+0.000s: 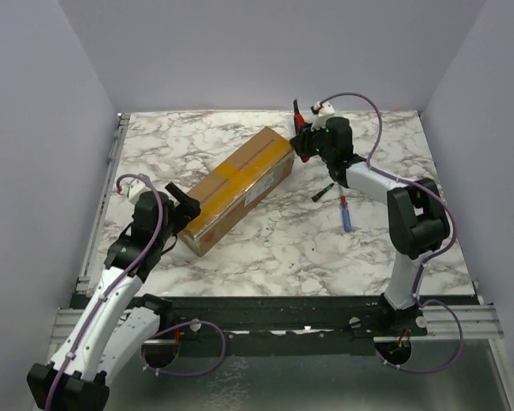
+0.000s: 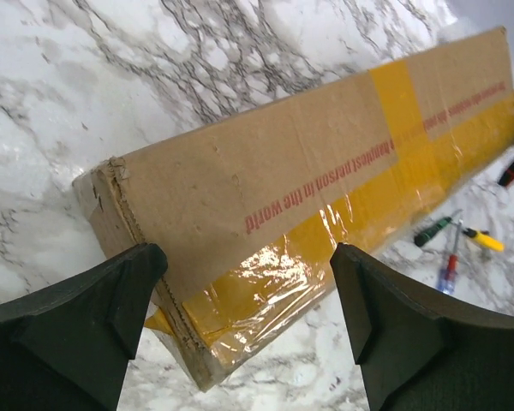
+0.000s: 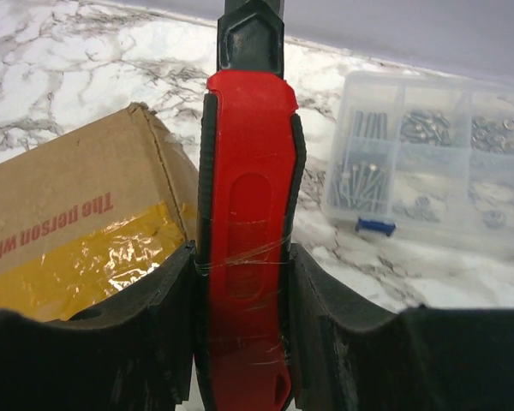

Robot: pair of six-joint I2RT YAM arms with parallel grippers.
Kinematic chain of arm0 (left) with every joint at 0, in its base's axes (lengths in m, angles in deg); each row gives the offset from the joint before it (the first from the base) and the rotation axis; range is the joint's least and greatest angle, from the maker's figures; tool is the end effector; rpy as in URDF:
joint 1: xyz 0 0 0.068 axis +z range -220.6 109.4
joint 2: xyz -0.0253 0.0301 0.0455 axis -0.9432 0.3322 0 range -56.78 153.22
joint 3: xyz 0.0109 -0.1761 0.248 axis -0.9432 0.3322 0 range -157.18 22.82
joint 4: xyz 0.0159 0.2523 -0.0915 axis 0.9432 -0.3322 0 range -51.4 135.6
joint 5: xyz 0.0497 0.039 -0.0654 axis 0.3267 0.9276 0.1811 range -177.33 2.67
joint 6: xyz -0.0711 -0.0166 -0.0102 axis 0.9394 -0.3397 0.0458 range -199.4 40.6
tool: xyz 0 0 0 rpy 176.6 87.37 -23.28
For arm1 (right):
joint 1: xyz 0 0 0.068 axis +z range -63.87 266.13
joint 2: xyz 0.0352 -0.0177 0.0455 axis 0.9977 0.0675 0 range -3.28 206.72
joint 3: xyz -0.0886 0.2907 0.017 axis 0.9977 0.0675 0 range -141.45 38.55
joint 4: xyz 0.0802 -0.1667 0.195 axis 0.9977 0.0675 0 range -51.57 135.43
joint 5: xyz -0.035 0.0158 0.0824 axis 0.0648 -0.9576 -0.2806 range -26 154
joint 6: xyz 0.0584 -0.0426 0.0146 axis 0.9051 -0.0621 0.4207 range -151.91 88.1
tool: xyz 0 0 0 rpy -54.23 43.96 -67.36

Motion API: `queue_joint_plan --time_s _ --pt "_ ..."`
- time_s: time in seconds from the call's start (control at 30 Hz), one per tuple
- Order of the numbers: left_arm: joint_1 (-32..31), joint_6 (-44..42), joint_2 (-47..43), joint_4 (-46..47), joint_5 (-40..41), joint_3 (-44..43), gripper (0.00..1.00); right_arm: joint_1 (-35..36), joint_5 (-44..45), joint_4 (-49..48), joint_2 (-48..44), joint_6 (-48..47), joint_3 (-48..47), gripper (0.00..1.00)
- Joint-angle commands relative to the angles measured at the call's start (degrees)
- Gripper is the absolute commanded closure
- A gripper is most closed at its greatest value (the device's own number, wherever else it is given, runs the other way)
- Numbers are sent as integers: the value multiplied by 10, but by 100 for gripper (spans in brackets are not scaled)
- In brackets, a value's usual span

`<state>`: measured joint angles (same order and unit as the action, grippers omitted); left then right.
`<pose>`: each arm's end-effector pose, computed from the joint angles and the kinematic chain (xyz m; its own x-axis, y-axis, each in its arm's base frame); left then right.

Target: Unpack the express box

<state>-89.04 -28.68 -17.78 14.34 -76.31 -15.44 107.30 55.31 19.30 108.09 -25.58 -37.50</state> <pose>0.1529 -0.0386 0.2856 -0.4397 -0.6543 -0.6153 -0.2901 0.7518 -0.5922 0.4617 0.1888 0.2549 -0.3126 -0.0043 -0.9499 -0.4606 0.8752 0.1476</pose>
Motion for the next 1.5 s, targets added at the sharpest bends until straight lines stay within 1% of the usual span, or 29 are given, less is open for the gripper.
queue_joint_plan --time_s 0.0,0.1,0.17,0.23,0.33,0.43,0.5,0.53,0.6,0.63,0.67,0.7,0.77,0.83,0.9,1.0,1.07,1.13,1.2,1.27,1.37,1.47 --pt "-1 -57 90 38 37 -27 8 21 -77 29 -67 25 103 100" --pt "0 -110 146 47 123 -78 1 22 -84 6 -127 74 187 100" --pt "11 -154 188 50 151 -116 1 27 -89 -1 -165 114 237 100" --pt "33 -190 243 59 149 -147 1 40 -86 6 -203 151 287 100" --pt "79 -225 315 72 106 -184 1 76 -65 14 -279 210 353 100" --pt "93 -261 366 72 88 -229 1 103 -72 15 -353 261 411 100" --pt "93 -286 375 65 99 -259 1 109 -60 35 -411 287 442 100" --pt "93 -293 370 59 118 -270 1 109 -46 52 -443 291 455 100" --pt "92 -292 349 42 161 -285 1 109 11 99 -498 295 462 100" --pt "92 -286 329 37 169 -284 1 108 40 132 -517 289 453 100" --pt "92 -282 305 36 155 -277 1 108 59 161 -531 277 439 100" --pt "91 -279 283 35 124 -268 1 107 72 184 -536 261 422 100" --pt "88 -271 242 20 60 -254 2 104 100 227 -525 234 382 100" --pt "83 -259 198 4 -20 -228 5 89 100 247 -487 206 339 100" --pt "78 -252 154 -8 -112 -196 8 70 59 263 -431 183 285 100" --pt "67 -219 99 -15 -237 -131 18 63 16 285 -351 155 195 100" --pt "51 -189 75 -14 -296 -82 23 60 4 286 -304 148 156 100" --pt "19 -161 55 -13 -302 -37 27 55 -22 273 -270 142 132 100" --pt "-16 -134 35 -9 -282 -9 30 47 -48 281 -236 136 102 100" --pt "-45 -115 24 9 -268 14 31 43 -73 287 -206 127 84 100" --pt "-62 -105 53 51 -264 37 31 43 -103 310 -181 121 70 100" --pt "-69 -112 107 89 -251 39 31 43 -120 291 -195 135 106 100"
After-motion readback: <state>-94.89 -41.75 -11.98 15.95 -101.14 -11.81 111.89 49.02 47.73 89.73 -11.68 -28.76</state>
